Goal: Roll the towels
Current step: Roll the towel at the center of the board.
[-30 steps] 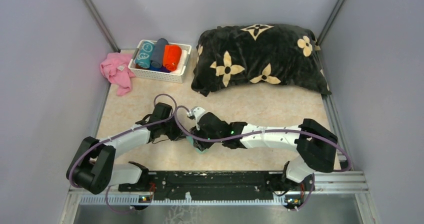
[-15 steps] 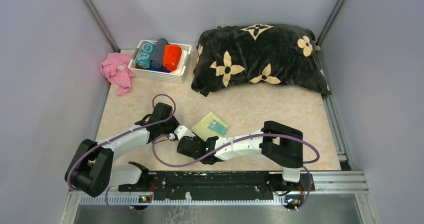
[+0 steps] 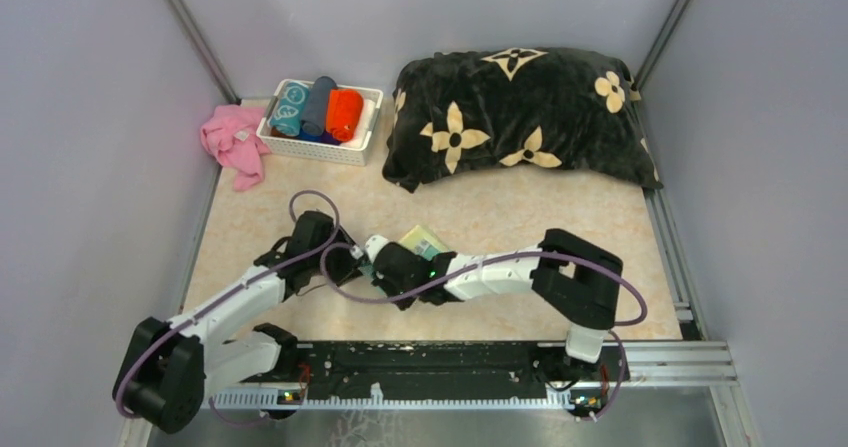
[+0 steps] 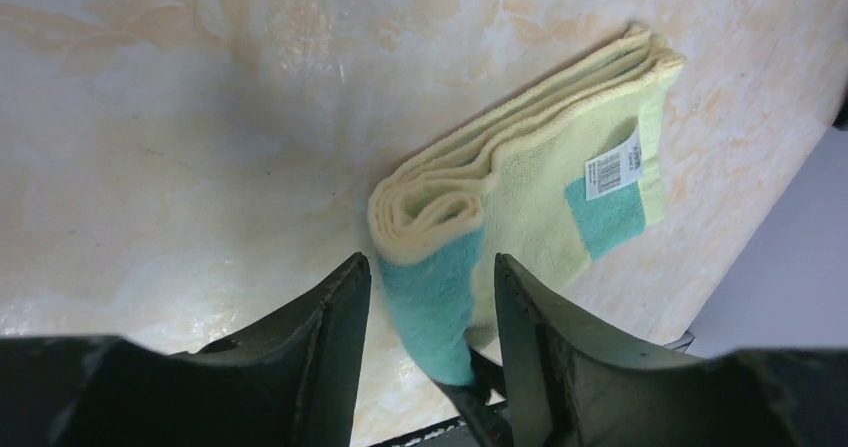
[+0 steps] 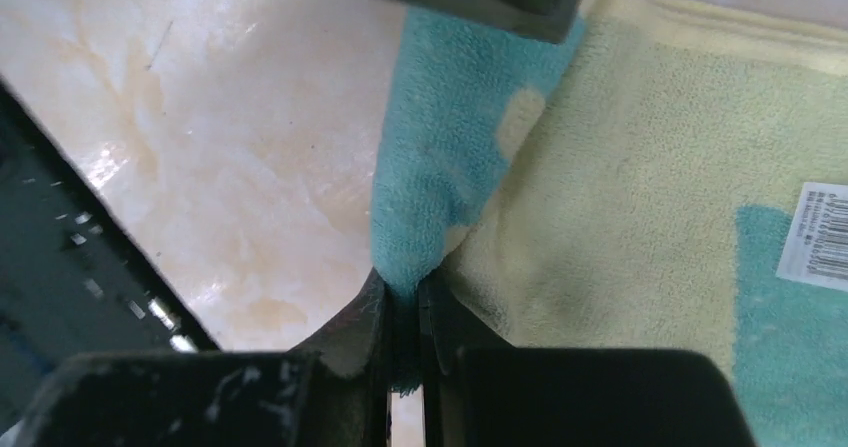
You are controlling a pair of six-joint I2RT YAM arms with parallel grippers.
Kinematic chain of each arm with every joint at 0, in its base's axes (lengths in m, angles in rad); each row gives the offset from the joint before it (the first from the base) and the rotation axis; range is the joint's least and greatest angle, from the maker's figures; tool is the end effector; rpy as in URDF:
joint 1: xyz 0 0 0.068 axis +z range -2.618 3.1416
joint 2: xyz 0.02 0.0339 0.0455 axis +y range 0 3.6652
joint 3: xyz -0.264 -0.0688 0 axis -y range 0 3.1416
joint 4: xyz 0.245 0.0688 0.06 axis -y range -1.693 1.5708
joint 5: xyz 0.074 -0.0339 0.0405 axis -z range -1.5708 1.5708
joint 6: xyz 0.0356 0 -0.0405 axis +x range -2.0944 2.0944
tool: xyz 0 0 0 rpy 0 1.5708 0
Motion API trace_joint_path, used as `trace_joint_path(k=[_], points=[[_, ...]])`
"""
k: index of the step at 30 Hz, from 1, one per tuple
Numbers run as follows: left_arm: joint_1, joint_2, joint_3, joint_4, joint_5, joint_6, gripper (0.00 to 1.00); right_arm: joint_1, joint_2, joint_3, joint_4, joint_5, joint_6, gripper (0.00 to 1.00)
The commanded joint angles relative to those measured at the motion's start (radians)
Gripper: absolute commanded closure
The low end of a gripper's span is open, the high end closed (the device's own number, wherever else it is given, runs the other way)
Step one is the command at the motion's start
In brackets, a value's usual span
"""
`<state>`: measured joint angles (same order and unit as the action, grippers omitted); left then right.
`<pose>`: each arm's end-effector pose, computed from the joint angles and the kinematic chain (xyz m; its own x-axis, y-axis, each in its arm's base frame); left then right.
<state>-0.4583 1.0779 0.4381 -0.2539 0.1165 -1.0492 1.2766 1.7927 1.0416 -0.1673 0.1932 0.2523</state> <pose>0.1739 -0.0904 0.1627 -0.7859 -0.5725 -0.2336 -0.3545 0.7267 -0.5884 0.1122 0.3466 0.1611 -0.4492 -0.6375 -0.6260 -0.8192 0.5734 0.0038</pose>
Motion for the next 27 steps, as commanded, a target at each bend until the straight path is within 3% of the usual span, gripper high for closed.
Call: trace_joint_path(k=[1, 5, 10, 14, 19, 27], points=[[0.006, -0.096, -0.04, -0.032, -0.041, -0.004, 0.42, -0.172, -0.087, -0.114, 0.276, -0.531, 0.098, 1.0], [0.013, -0.202, -0.071, -0.036, -0.016, 0.023, 0.34, -0.292, -0.071, -0.227, 0.552, -0.808, 0.271, 1.0], [0.014, -0.332, -0.13, -0.001, 0.013, 0.047, 0.27, -0.387, 0.006, -0.317, 0.852, -0.985, 0.507, 1.0], [0.014, -0.368, -0.198, 0.134, 0.085, 0.05, 0.27, -0.448, 0.104, -0.374, 1.116, -1.068, 0.736, 1.0], [0.015, -0.307, -0.23, 0.247, 0.135, 0.045, 0.28, -0.478, 0.201, -0.399, 1.216, -1.086, 0.854, 1.0], [0.014, -0.118, -0.218, 0.344, 0.2, 0.053, 0.35, -0.484, 0.244, -0.457, 1.232, -1.054, 0.917, 1.0]])
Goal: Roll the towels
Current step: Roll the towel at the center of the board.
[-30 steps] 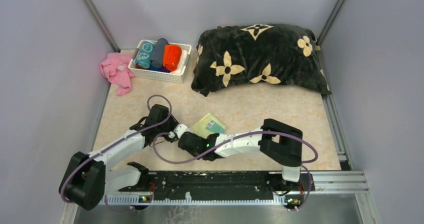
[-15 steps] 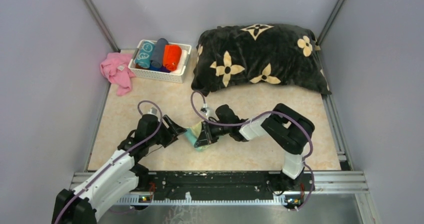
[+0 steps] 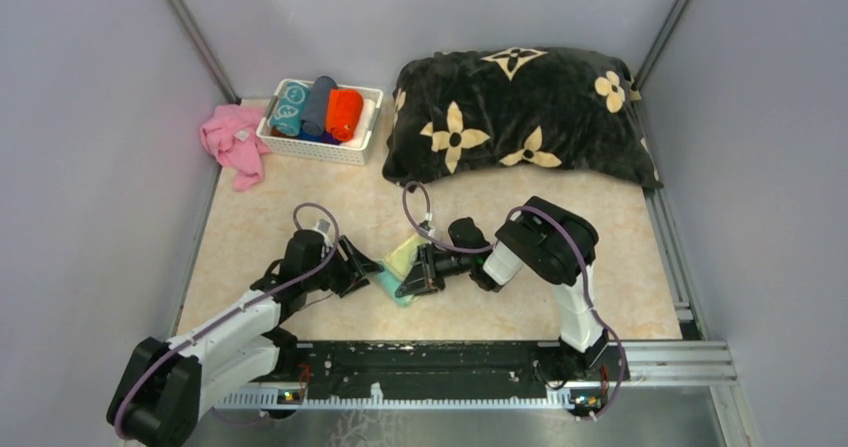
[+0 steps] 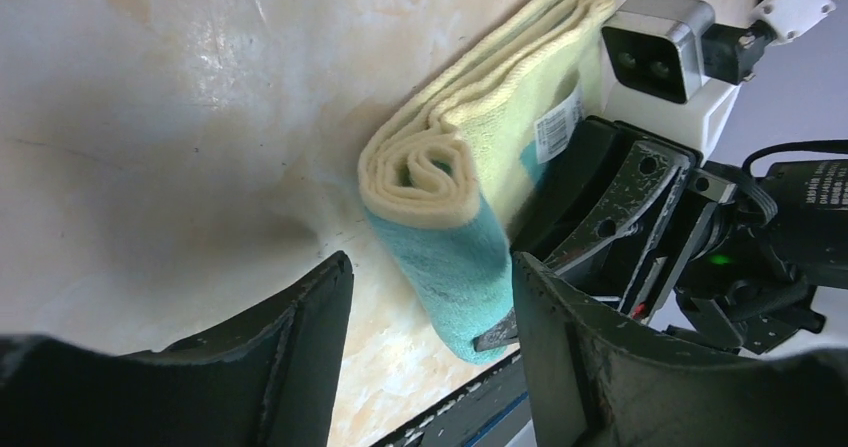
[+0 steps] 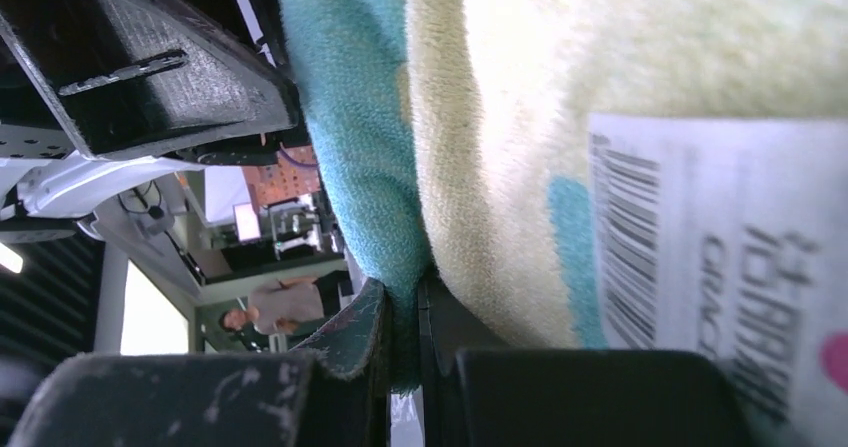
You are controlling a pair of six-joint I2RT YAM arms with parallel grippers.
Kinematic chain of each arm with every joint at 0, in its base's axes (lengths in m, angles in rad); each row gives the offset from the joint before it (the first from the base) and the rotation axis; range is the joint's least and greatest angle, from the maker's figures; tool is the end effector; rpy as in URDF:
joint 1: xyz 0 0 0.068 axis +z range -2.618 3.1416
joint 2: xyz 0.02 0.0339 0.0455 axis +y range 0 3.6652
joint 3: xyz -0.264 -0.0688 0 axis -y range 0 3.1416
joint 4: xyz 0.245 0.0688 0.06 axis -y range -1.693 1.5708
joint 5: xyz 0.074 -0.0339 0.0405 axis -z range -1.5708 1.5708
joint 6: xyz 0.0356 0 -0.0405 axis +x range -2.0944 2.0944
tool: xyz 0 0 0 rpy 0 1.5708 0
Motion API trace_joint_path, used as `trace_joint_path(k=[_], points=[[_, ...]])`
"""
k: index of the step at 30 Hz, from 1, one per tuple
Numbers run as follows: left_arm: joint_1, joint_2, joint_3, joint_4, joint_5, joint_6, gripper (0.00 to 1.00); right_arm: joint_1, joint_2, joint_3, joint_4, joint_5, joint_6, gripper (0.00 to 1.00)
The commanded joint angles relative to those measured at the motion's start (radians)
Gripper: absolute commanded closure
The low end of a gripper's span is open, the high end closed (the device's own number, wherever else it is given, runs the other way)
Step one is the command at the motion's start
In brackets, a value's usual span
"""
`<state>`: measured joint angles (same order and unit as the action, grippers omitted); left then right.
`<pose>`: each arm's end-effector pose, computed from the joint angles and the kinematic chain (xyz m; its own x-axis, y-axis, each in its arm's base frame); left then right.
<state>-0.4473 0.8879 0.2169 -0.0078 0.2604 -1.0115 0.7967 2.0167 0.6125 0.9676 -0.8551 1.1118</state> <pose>0.1466 -0.0805 0.1449 -0.8078 -0.5209 -0.2759 -0.1622 0.6465 -0.7455 0.2058 0.2489 0.0789 -0.9802 -0.1611 -0.1154 -0.1547 0.2576 0.9538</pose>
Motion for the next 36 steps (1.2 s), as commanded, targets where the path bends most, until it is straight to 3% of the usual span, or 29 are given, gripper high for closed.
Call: trace_joint_path(k=[1, 7, 9, 11, 15, 19, 25, 31, 36], points=[[0.003, 0.092, 0.005, 0.105, 0.059, 0.015, 0.37, -0.004, 0.021, -0.039, 0.1, 0.002, 0.062, 1.0], [0.002, 0.179, 0.016, 0.147, 0.074, 0.031, 0.47, -0.004, 0.003, -0.077, 0.085, 0.031, 0.05, 1.0], [-0.001, 0.205, 0.027, 0.141, 0.07, 0.04, 0.51, -0.001, -0.024, -0.075, 0.042, 0.038, 0.021, 0.94], [-0.011, 0.231, 0.043, 0.126, 0.057, 0.055, 0.55, 0.004, -0.073, -0.066, -0.047, 0.054, -0.036, 0.89], [-0.034, 0.284, 0.081, 0.087, 0.026, 0.076, 0.59, 0.032, -0.209, -0.014, -0.385, 0.15, -0.23, 0.74], [-0.067, 0.329, 0.127, 0.029, -0.027, 0.095, 0.59, 0.071, -0.333, 0.042, -0.691, 0.296, -0.374, 0.57], [-0.101, 0.341, 0.155, -0.014, -0.079, 0.099, 0.6, 0.157, -0.472, 0.162, -1.069, 0.61, -0.516, 0.49], [-0.121, 0.334, 0.176, -0.046, -0.117, 0.104, 0.59, 0.291, -0.573, 0.302, -1.29, 0.936, -0.596, 0.47], [-0.13, 0.338, 0.185, -0.053, -0.125, 0.104, 0.58, 0.412, -0.515, 0.406, -1.331, 1.094, -0.663, 0.48]])
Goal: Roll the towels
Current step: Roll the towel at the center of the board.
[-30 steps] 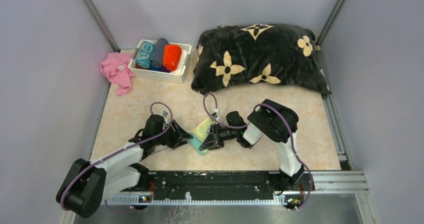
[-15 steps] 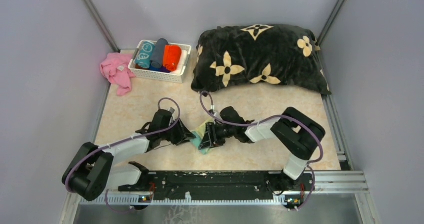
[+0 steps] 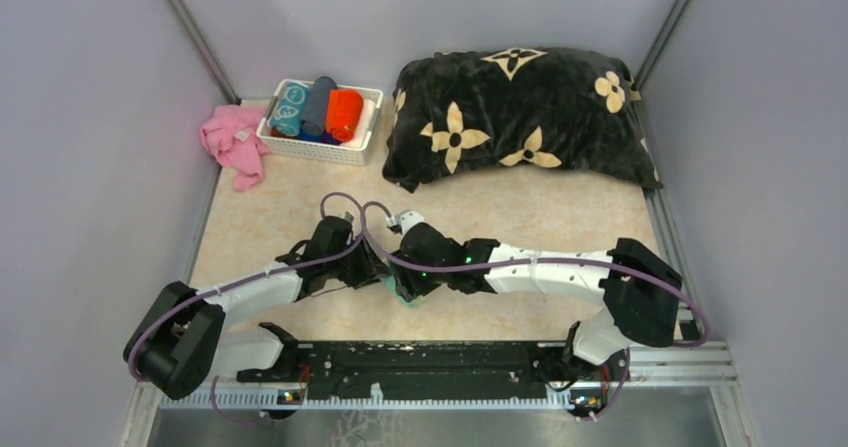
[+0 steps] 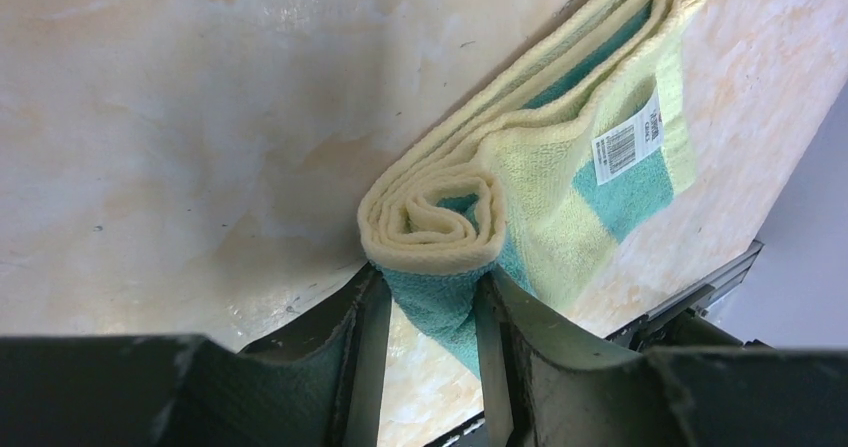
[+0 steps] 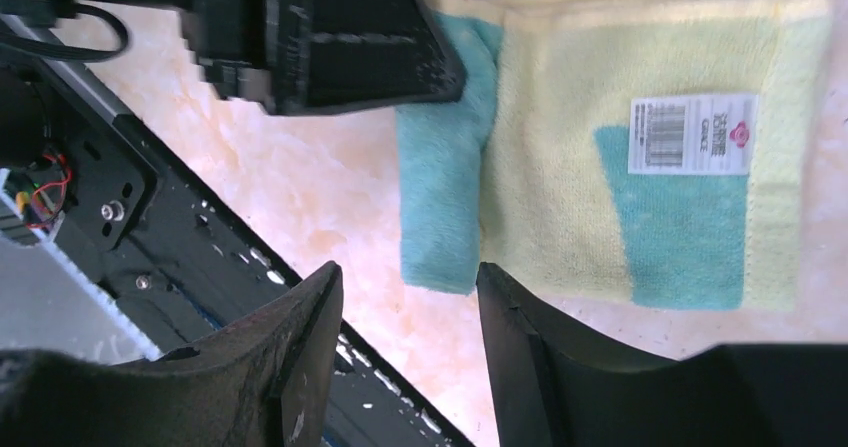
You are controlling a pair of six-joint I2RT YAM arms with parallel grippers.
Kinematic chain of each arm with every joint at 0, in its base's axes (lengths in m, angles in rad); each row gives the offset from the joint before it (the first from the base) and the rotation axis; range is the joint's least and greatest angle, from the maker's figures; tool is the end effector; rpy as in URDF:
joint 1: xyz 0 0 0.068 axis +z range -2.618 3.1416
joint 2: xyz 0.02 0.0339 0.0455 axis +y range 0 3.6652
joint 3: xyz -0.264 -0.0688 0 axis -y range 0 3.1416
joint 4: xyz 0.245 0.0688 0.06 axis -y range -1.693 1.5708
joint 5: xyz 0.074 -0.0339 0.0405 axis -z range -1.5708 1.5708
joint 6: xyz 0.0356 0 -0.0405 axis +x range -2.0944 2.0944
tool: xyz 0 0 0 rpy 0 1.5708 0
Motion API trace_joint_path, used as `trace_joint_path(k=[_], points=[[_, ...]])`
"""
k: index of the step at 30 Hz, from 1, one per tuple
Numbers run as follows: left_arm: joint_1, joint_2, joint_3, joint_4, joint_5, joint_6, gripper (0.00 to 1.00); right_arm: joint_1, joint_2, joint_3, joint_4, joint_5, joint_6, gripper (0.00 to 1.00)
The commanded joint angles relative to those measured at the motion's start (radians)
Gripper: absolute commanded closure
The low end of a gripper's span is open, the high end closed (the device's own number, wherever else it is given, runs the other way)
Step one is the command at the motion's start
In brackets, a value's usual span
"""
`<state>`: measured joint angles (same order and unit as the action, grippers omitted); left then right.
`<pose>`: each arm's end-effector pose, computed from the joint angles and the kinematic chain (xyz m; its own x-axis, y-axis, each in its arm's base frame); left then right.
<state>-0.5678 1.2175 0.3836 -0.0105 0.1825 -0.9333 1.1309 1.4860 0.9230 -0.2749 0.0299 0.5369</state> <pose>0.1737 -0.1185 0.1386 -0.8818 -0.3749 -0.2863 -0.1312 0.7779 -0.6145 0.1330 0.2802 0.2151 -0.7302 -0.3509 -0.5863 -0.6079 0.7253 0.3231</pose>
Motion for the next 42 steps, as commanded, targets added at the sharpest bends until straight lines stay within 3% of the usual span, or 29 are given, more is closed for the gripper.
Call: trace_joint_path(k=[1, 12, 18, 22, 28, 31, 37, 42], points=[[-0.01, 0.007, 0.018, -0.052, -0.046, 0.026, 0.58, 0.099, 0.037, 0.119, -0.097, 0.236, -0.1, 0.49], [-0.014, -0.007, 0.008, -0.049, -0.062, 0.013, 0.57, 0.198, 0.29, 0.228, -0.165, 0.396, -0.147, 0.52], [-0.014, 0.004, -0.008, -0.026, -0.059, -0.01, 0.56, 0.216, 0.325, 0.181, -0.204, 0.344, -0.108, 0.55], [-0.014, 0.011, -0.005, -0.02, -0.05, -0.022, 0.54, 0.229, 0.354, 0.166, -0.212, 0.313, -0.095, 0.64], [-0.013, -0.058, -0.005, -0.048, -0.056, -0.048, 0.47, 0.218, 0.357, 0.145, -0.171, 0.242, -0.107, 0.86], [-0.012, -0.139, -0.008, -0.09, -0.084, -0.057, 0.41, 0.148, 0.292, 0.056, -0.054, 0.066, -0.117, 1.0], [-0.01, -0.285, -0.016, -0.161, -0.093, -0.06, 0.35, -0.064, 0.122, -0.185, 0.355, -0.455, -0.037, 1.0], [-0.01, -0.322, -0.037, -0.123, -0.013, -0.077, 0.34, -0.208, 0.149, -0.336, 0.735, -0.752, 0.158, 1.0]])
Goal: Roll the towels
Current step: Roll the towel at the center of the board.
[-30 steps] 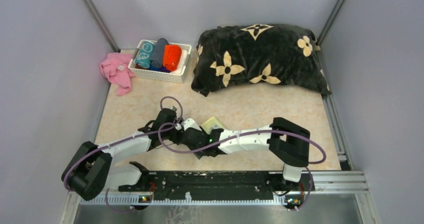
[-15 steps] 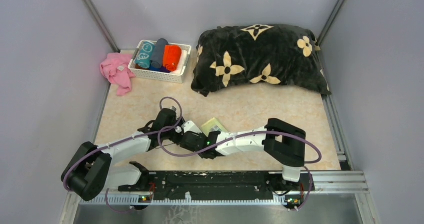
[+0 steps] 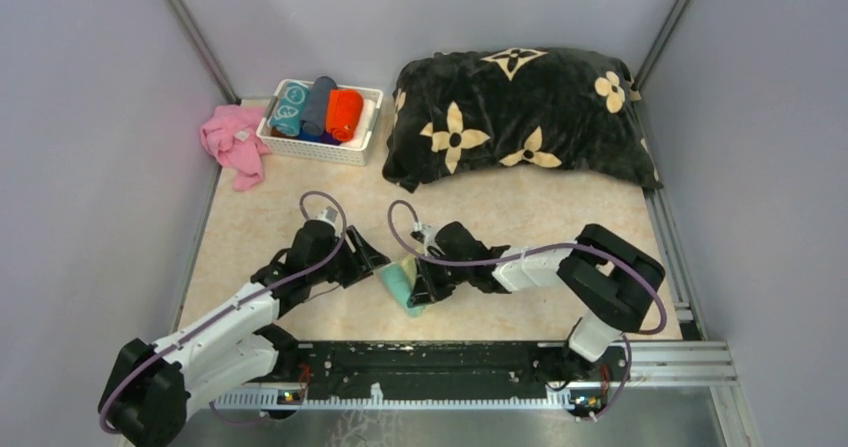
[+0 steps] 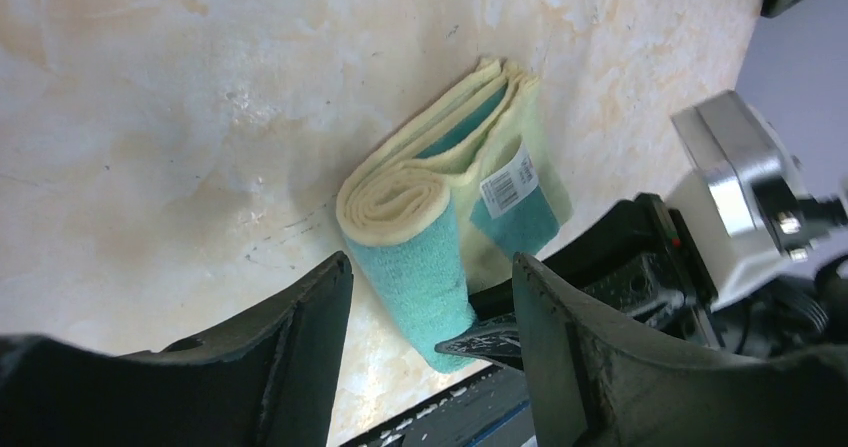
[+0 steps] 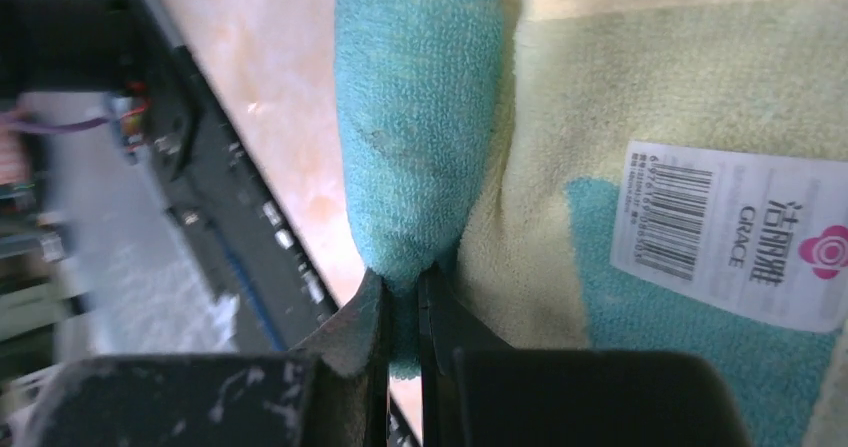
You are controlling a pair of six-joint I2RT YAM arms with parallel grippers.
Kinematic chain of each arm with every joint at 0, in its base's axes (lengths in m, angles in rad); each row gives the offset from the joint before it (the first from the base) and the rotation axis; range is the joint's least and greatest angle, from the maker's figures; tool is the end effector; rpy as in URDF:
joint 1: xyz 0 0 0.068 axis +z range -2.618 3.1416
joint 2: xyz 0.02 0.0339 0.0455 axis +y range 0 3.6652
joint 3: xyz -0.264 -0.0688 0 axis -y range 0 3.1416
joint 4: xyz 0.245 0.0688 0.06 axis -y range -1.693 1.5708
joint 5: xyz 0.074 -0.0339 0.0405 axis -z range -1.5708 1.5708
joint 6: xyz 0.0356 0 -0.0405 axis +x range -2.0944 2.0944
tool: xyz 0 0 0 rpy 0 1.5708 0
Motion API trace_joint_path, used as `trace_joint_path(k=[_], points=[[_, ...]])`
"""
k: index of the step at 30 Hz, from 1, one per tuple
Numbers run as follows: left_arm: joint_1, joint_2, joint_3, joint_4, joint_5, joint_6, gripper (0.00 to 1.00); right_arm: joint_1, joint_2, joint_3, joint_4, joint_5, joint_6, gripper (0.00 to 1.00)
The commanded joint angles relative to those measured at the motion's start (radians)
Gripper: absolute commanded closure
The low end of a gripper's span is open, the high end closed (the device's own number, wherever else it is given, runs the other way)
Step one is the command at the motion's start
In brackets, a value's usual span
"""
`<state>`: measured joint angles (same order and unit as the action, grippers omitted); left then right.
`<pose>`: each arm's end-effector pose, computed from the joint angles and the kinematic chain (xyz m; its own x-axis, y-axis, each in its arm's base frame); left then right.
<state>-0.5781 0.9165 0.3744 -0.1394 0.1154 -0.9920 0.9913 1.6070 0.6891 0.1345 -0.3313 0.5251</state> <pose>0.1528 -0.1046 0.1791 -0.8057 -0.4672 -0.3641 -0.1038 0.7165 -0.6898 0.1559 0.2593 0.1432 -0.7943 -0.3480 -0.4980 -0.6001 0.5772 0.5538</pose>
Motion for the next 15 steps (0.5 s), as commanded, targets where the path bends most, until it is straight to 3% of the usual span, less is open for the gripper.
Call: trace_joint_path(k=[1, 8, 12, 15], points=[[0.0, -0.019, -0.037, 0.028, 0.074, -0.025, 0.34, -0.094, 0.055, -0.122, 0.402, -0.439, 0.216, 1.0], [-0.002, 0.08, -0.075, 0.184, 0.181, -0.069, 0.35, -0.215, 0.313, -0.236, 1.047, -0.655, 0.628, 1.0], [-0.003, 0.14, -0.08, 0.232, 0.204, -0.071, 0.37, -0.225, 0.43, -0.247, 1.257, -0.67, 0.767, 1.0], [-0.007, 0.196, -0.076, 0.252, 0.202, -0.064, 0.4, -0.226, 0.469, -0.252, 1.304, -0.665, 0.798, 1.0]])
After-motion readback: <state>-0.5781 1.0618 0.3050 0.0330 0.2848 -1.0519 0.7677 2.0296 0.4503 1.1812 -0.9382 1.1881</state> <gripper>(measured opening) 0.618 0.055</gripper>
